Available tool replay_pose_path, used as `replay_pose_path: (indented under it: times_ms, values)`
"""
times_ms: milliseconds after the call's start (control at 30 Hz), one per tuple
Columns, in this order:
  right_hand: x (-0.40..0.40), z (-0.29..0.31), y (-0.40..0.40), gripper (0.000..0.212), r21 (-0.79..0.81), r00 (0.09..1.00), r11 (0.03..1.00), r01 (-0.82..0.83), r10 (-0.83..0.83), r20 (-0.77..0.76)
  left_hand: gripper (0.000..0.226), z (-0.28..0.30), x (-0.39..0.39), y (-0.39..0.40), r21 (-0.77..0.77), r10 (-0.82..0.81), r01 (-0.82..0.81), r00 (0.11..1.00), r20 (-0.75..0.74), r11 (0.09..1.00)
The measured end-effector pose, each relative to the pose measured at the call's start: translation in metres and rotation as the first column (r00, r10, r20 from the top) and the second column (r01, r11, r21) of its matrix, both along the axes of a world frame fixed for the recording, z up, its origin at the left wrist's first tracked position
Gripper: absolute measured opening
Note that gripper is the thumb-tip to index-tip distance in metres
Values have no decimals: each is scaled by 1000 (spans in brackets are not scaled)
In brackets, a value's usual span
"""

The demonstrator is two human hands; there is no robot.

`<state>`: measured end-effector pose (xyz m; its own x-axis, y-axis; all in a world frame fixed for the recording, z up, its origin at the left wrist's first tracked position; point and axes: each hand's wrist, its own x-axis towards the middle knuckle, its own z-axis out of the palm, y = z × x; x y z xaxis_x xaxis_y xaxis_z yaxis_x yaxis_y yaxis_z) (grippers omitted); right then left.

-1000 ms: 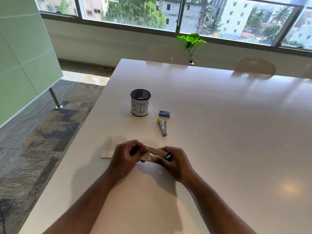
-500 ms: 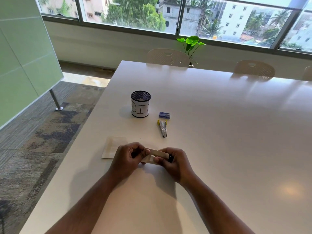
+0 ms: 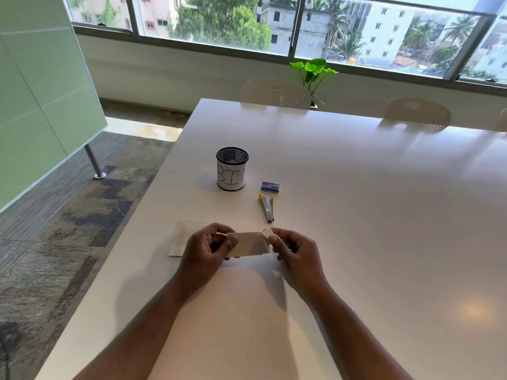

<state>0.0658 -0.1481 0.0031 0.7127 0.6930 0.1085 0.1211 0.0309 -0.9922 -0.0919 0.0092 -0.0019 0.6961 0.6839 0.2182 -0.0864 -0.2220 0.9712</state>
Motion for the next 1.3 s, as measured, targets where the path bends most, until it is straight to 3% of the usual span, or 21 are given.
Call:
replay_pose_path:
  times_ms: [200, 367, 467, 567, 833, 1033, 1300]
  values:
    - [1, 4, 2, 19, 8, 997, 998, -57, 57, -60, 29, 0, -2, 1, 15, -31, 31, 999, -18, 999]
    - [15, 0, 6, 26, -27, 989, 998, 62, -65, -132, 24, 3, -3, -1, 9, -52, 52, 999, 6, 999]
    - [28, 1, 4, 21, -50, 976, 978, 205, -208, -65, 27, 5, -2, -3, 31, -30, 30, 999, -11, 999]
    - [44, 4, -2, 19, -96, 941, 939, 331, -321, 112, 26, 6, 0, -4, 82, -14, 18, 999, -47, 996]
    - [83, 6, 2, 27, -209, 752, 796, 568, -400, 524, 27, 16, 20, 2, 140, 55, -45, 996, -70, 989]
    - [109, 5, 13, 32, -272, 654, 676, 684, -404, 639, 27, 7, 29, 3, 67, 122, -117, 990, -73, 991]
    - [121, 0, 21, 30, -323, 641, 626, 710, -382, 666, 18, 3, 20, 2, 49, 59, -57, 997, -47, 997]
